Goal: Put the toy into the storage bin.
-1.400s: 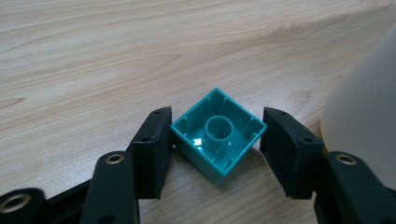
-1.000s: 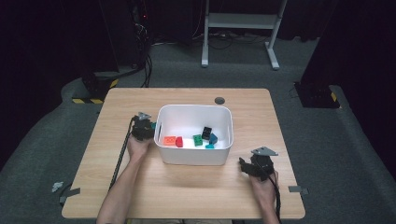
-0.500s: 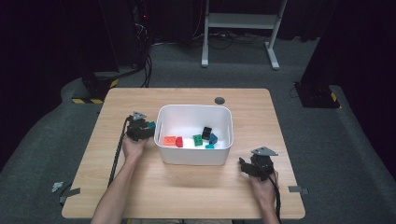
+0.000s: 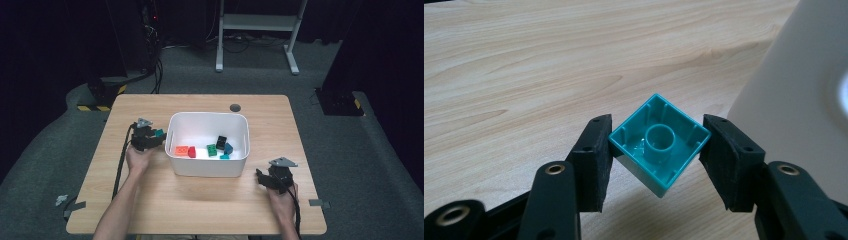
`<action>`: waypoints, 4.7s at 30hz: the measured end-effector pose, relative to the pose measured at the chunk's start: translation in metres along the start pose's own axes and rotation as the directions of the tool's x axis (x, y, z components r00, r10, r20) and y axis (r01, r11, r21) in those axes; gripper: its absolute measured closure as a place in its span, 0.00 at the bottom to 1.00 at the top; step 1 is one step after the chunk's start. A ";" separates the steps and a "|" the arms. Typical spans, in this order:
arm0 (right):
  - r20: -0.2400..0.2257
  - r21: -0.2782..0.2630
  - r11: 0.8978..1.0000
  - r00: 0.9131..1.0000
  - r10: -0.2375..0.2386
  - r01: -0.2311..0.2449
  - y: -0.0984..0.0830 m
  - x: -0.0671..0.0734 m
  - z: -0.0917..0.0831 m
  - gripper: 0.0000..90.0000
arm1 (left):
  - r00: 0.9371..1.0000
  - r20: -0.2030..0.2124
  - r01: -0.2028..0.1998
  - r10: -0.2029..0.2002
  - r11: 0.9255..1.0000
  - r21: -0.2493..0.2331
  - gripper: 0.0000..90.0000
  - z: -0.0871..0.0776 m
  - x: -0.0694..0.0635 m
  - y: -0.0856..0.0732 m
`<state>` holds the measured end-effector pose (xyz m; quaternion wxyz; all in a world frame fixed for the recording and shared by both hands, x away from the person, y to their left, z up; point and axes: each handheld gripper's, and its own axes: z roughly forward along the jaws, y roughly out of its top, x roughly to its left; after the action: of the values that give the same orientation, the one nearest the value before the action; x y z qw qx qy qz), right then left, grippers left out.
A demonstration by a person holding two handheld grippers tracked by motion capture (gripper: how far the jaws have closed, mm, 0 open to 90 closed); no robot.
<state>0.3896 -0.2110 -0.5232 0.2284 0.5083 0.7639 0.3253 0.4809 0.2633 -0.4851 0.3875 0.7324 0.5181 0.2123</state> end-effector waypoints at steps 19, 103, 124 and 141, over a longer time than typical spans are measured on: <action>0.000 0.000 1.000 1.000 0.000 0.000 0.000 0.000 0.000 0.37 | 0.999 0.025 0.023 -0.023 1.000 -0.021 0.53 -0.035 0.009 0.000; -0.004 0.001 1.000 1.000 -0.001 0.001 0.000 0.000 0.000 0.36 | 0.987 0.157 -0.015 0.027 0.997 -0.082 0.53 -0.129 -0.019 0.027; -0.004 0.002 1.000 1.000 -0.001 0.001 0.000 0.000 0.000 0.36 | 0.953 0.269 -0.112 0.137 0.988 -0.107 0.53 -0.117 -0.073 0.063; -0.004 0.002 1.000 1.000 -0.001 0.001 0.000 0.000 0.000 0.36 | 0.936 0.302 -0.183 0.181 0.983 -0.024 0.53 -0.076 -0.110 0.073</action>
<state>0.3893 -0.2108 -0.5231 0.2267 0.5074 0.7649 0.3256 0.4292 0.1759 -0.3711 0.4392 0.8019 0.3832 0.1314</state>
